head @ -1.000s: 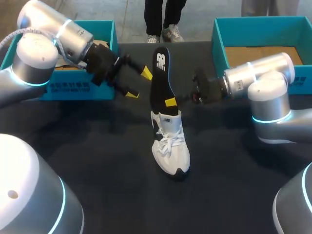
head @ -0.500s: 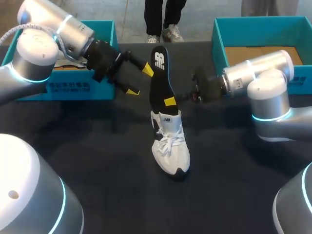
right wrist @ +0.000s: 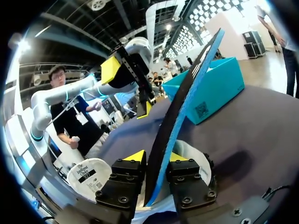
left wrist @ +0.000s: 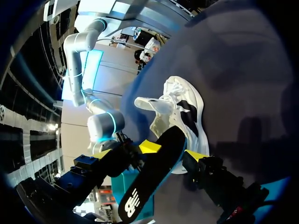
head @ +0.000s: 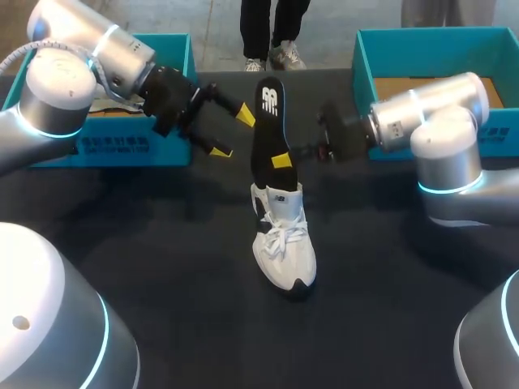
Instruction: Take the shoe out of the shoebox, open the shoe tongue, remove and reinsert the insole, then place the shoe into the shoebox
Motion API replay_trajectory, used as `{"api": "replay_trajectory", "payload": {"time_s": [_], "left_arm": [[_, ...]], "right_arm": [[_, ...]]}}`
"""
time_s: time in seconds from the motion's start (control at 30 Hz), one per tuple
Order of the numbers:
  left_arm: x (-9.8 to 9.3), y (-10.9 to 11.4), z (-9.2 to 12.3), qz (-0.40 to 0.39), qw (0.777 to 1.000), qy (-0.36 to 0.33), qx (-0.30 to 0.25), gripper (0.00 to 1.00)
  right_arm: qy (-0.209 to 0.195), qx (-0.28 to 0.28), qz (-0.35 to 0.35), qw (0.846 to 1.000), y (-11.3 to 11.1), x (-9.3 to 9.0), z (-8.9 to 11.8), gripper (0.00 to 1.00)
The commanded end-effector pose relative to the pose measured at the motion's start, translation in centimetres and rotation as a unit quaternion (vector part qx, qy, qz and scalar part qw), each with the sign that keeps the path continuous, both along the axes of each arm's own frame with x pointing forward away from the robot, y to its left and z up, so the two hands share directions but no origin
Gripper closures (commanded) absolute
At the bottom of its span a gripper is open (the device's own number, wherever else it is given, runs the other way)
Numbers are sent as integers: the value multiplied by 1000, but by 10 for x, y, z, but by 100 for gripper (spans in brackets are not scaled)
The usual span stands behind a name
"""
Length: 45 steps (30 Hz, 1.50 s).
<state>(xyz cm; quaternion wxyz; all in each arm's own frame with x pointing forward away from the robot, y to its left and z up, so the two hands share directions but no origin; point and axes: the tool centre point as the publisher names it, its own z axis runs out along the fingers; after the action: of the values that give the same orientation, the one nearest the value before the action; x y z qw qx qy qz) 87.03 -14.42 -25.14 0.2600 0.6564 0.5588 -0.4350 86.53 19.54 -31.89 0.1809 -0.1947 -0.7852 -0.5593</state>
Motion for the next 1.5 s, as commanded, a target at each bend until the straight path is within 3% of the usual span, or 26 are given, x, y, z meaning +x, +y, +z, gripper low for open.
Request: {"api": "replay_trajectory", "payload": {"time_s": [0.03, 0.07, 0.1, 0.93, 1.5], "left_arm": [[0, -1, 0, -1, 1000, -1, 1, 0], [0, -1, 1, -1, 1000, -1, 1, 0], [0, -1, 1, -1, 1000, -1, 2, 0], [-4, 0, -2, 2, 1000, 15, 23, 0], [-5, -2, -6, 3, 1000, 15, 15, 0]], "right_arm": [[-2, -3, 5, 1000, 2, 4, 3, 84], [-2, -3, 7, 1000, 2, 5, 3, 95], [-2, -3, 9, 1000, 3, 5, 3, 100], [10, -9, 18, 1000, 5, -11, -15, 100], [7, -23, 45, 999, 2, -6, -3, 100]]}}
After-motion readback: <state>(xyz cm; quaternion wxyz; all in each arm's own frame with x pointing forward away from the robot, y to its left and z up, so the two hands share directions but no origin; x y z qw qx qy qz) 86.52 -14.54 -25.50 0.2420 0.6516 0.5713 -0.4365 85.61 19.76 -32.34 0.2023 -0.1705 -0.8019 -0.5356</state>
